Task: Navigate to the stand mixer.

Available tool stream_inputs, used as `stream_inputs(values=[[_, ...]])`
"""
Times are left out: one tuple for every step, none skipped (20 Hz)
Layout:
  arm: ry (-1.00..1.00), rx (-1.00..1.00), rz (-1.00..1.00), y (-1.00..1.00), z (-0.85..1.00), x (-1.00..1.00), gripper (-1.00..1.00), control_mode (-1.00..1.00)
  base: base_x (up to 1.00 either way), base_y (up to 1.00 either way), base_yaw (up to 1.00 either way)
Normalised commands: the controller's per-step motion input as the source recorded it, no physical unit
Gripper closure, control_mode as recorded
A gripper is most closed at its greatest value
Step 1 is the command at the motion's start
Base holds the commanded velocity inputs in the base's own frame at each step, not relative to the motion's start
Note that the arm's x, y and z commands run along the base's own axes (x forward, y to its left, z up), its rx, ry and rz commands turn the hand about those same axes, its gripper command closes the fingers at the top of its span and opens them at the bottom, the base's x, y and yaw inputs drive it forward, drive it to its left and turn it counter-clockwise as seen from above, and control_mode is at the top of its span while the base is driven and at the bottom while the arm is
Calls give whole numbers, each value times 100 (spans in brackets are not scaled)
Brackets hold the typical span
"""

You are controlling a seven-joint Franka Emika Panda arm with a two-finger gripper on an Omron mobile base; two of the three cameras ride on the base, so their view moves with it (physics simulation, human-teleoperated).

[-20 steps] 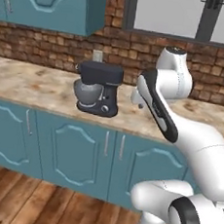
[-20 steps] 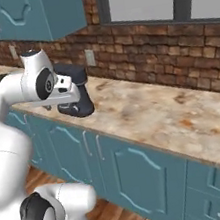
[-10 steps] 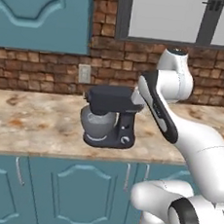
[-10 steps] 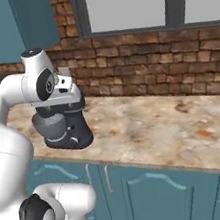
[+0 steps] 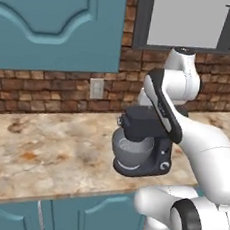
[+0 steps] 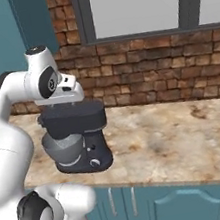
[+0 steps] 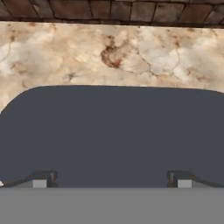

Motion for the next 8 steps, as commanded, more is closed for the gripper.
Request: stream_inputs(values=[[0,0,0,0,0,0,-100,100,43,0,0],[0,0,0,0,0,0,-100,100,23,0,0],[0,0,0,0,0,0,-100,100,0,0,0],[0,0,0,0,0,0,-100,100,0,0,0],[0,0,0,0,0,0,-100,100,0,0,0],[0,0,0,0,0,0,-100,100,0,0,0],[0,0,0,0,0,0,-100,100,0,0,0],[0,0,0,0,0,0,-100,100,0,0,0]])
